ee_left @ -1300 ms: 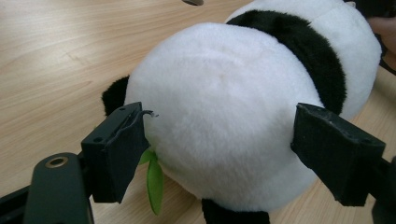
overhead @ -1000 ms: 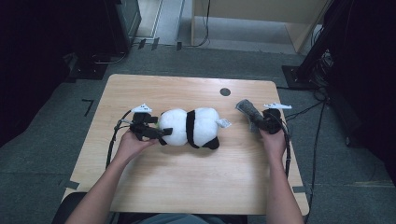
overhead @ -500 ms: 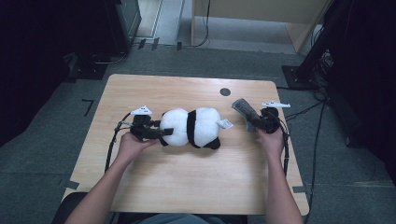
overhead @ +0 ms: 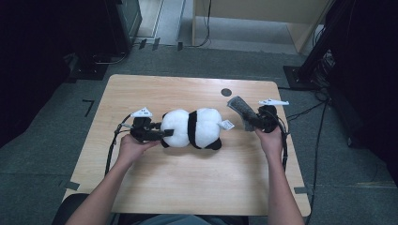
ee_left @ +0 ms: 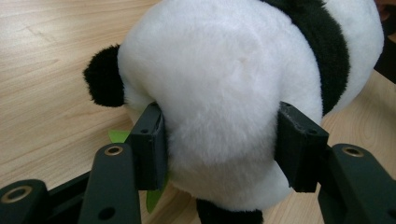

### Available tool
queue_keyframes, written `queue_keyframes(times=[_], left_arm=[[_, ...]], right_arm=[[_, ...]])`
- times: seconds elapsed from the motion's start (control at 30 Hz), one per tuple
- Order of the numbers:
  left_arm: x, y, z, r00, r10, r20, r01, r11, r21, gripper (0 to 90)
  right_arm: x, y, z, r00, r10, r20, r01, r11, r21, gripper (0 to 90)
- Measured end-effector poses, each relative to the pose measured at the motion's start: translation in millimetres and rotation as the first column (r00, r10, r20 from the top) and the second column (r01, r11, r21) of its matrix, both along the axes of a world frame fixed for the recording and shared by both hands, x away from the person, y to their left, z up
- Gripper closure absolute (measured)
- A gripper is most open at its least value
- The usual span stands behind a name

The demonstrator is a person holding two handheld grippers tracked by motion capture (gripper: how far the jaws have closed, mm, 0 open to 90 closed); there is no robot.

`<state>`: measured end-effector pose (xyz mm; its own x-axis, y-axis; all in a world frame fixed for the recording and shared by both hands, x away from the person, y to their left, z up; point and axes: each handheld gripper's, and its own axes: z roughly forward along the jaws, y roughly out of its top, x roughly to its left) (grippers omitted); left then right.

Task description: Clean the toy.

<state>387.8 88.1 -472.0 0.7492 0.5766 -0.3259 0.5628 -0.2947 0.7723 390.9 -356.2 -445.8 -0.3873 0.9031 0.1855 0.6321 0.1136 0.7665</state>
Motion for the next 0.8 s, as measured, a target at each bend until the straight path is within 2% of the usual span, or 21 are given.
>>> queue_keyframes(times=[0.17,0.27,0.5,0.67,0.8], left_arm=[[-2.3,0.2,1.2,1.0,0.001,-0.004,-0.001,1.0,-0.002,43.9],[-3.4,0.2,1.9,1.0,0.002,-0.008,-0.002,1.0,0.001,44.5],[-6.1,3.3,2.6,0.9999,0.002,-0.014,-0.002,0.9999,-0.011,47.1],[-7.0,2.3,1.9,0.9999,0.015,-0.007,-0.015,0.9997,-0.017,46.9],[-7.7,1.3,2.2,0.9998,0.019,-0.002,-0.019,0.9998,-0.011,46.6]], right_arm=[[-0.3,17.2,16.4,0.9989,0.044,0.018,-0.043,0.999,-0.014,73.5],[-1.1,30.4,29.0,0.9957,0.078,0.051,-0.077,0.9969,-0.013,73.4],[-1.2,59.7,49.8,0.9863,0.15,0.069,-0.149,0.9887,-0.017,73.4],[-1.2,82.2,65.8,0.9695,0.221,0.106,-0.222,0.9751,-0.004,73.3],[2.8,109.0,72.3,0.9526,0.287,0.101,-0.286,0.9579,-0.028,73.2]])
